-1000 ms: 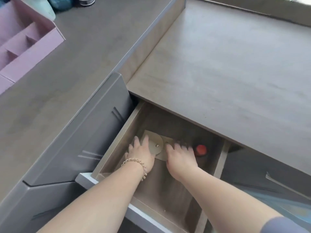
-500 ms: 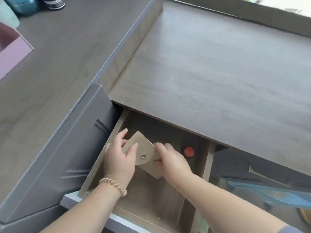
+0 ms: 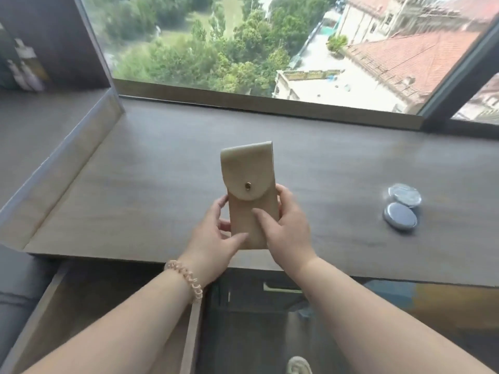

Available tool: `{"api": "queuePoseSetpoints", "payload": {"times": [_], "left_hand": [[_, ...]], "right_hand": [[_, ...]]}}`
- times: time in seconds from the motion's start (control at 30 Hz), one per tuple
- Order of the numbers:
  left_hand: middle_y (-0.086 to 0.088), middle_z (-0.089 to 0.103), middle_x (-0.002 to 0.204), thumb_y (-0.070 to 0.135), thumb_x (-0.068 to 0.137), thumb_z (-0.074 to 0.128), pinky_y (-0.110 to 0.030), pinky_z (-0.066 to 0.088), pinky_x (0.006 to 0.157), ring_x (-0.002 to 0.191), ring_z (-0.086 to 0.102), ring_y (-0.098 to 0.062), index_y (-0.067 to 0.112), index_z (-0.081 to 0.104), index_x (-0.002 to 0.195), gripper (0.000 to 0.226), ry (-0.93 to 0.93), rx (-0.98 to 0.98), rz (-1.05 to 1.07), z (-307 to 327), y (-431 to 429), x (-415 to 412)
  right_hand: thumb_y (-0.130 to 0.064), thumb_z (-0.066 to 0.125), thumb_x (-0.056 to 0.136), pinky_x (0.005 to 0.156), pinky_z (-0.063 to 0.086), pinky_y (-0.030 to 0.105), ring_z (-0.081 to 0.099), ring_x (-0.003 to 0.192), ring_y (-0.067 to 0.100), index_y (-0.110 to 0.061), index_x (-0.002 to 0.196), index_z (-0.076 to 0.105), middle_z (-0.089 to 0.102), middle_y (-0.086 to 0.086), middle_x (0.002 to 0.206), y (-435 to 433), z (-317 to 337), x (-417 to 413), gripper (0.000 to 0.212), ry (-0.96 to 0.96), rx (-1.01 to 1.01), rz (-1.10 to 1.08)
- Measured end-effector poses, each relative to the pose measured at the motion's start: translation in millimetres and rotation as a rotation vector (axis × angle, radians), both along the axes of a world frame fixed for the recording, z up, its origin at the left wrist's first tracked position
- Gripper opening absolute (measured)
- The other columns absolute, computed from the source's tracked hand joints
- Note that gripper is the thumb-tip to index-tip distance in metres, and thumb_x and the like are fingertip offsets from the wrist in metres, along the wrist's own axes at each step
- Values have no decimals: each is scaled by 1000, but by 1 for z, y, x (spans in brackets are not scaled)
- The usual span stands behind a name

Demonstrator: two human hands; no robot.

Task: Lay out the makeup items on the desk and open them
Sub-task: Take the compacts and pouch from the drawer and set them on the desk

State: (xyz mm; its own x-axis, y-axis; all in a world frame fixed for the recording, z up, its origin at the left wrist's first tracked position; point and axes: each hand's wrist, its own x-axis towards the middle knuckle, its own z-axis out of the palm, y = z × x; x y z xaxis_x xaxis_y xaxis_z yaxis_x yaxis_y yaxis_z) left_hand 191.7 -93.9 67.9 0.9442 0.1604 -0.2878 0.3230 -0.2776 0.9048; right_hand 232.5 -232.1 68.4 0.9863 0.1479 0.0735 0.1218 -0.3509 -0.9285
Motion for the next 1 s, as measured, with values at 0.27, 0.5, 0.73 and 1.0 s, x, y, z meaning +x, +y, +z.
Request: {"api": "queuePoseSetpoints", "payload": {"times": [0.27, 0.5, 0.73, 1.0], "left_hand": [[-4, 61, 79, 10, 81, 66, -29, 53, 63, 71, 63, -17, 32, 36, 139, 69, -11, 39, -44, -30, -190, 103], [4, 57, 73, 11, 78, 68, -12, 38, 52, 64, 55, -3, 23, 41, 139, 68, 49, 101, -4, -53, -291, 164], [-10, 47, 135, 15, 83, 62, -29, 35, 102, 126, 46, -24, 17, 33, 144, 67, 168, 430, -100, -72, -320, 184], [-2, 5, 160, 34, 90, 52, -42, 15, 114, 146, 4, -21, 31, 20, 147, 65, 39, 851, -242, -40, -299, 172]], "right_hand": [[-30, 64, 83, 96, 39, 32, 49, 121, 17, -26, 146, 23, 50, -4, 136, -183, -29, 82, 75, 106, -272, -183], [-48, 51, 88, 115, 9, 42, 10, 145, 21, -17, 150, 0, 13, 6, 158, -273, -57, 136, 86, 89, -794, -44], [-47, 41, 93, 115, -8, 48, -10, 146, 27, -23, 150, 7, -1, 8, 160, -302, -81, 143, 71, 18, -1027, 107], [-34, 47, 91, 114, -8, 45, -6, 146, 25, -28, 149, 12, 2, 6, 160, -277, -56, 147, 69, -150, -911, 129]]}}
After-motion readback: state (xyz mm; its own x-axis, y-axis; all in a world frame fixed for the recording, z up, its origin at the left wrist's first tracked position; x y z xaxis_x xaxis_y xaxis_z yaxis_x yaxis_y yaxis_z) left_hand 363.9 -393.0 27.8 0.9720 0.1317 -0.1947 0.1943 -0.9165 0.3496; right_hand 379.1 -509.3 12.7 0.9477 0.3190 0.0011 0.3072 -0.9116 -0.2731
